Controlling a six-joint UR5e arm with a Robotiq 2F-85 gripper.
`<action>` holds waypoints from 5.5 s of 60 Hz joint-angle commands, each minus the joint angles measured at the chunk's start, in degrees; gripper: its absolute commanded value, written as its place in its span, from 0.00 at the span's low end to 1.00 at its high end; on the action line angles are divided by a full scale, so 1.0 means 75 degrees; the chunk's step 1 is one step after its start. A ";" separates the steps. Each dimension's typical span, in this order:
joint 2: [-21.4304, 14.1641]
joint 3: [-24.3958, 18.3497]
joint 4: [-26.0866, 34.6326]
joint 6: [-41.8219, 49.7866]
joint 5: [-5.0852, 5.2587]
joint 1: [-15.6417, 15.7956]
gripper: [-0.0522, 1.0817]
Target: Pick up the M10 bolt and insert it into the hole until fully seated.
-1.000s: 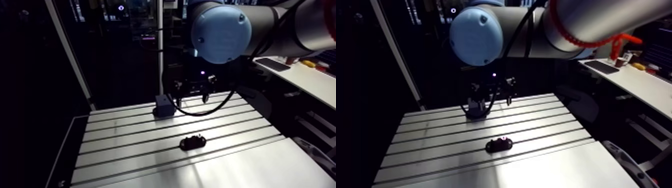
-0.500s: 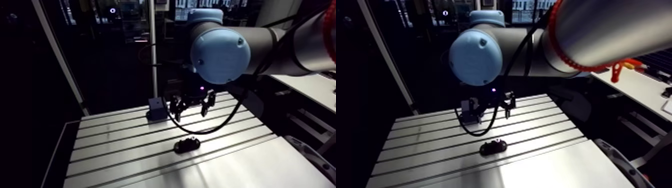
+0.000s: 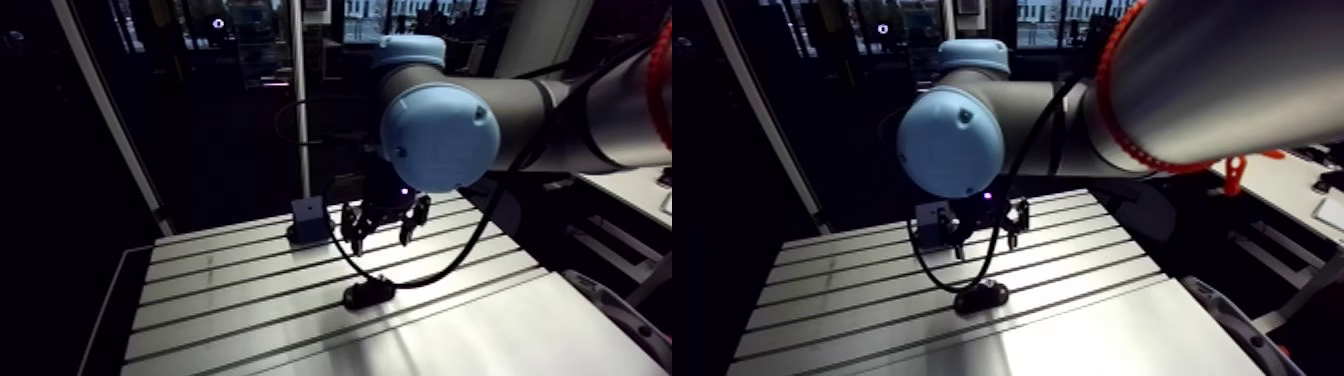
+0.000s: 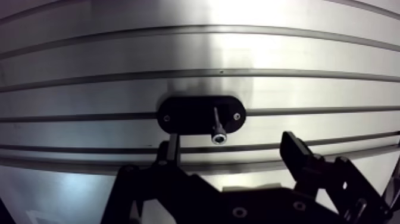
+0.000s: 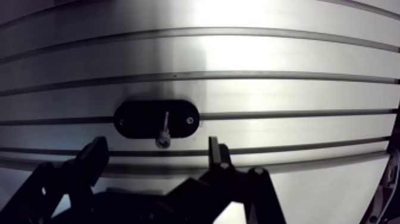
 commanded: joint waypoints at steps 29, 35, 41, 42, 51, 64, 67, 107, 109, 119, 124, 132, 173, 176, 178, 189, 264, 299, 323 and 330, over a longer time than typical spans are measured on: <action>0.0363 0.0262 -0.0437 -0.0041 0.0001 -0.0003 0.33; 0.0422 0.0285 -0.0439 -0.0030 0.0001 -0.0003 0.34; 0.0473 0.0299 -0.0450 -0.0030 0.0001 -0.0003 0.35; 0.0494 0.0299 -0.0450 -0.0030 0.0001 -0.0003 0.35; 0.0498 0.0344 -0.0572 -0.0040 0.0001 -0.0003 0.35; 0.0486 0.0390 -0.0638 -0.0043 0.0024 -0.0013 0.36; 0.0486 0.0402 -0.0638 -0.0052 0.0024 -0.0015 0.36; 0.0404 0.0576 -0.0603 -0.0053 0.0024 -0.0037 0.41; 0.0404 0.0580 -0.0603 -0.0053 0.0014 -0.0058 0.41; 0.0404 0.0592 -0.0603 -0.0053 0.0013 -0.0064 0.43; 0.0404 0.0614 -0.0615 -0.0063 0.0013 -0.0074 0.43; 0.0404 0.0615 -0.0626 -0.0065 0.0013 -0.0074 0.44; 0.0404 0.0615 -0.0626 -0.0158 0.0024 -0.0074 0.50; 0.0404 0.0604 -0.0626 -0.0159 0.0024 -0.0074 0.50; 0.0404 0.0604 -0.0626 -0.0159 0.0024 -0.0074 0.51; 0.0404 0.0605 -0.0626 -0.0159 0.0024 -0.0074 0.52; 0.0415 0.0627 -0.0650 -0.0170 0.0001 -0.0062 0.59; 0.0461 0.0627 -0.0650 -0.0253 -0.0011 -0.0074 0.63; 0.0474 0.0615 -0.0650 -0.0254 -0.0011 -0.0074 0.68; 0.0474 0.0625 -0.0650 -0.0263 -0.0011 -0.0074 0.70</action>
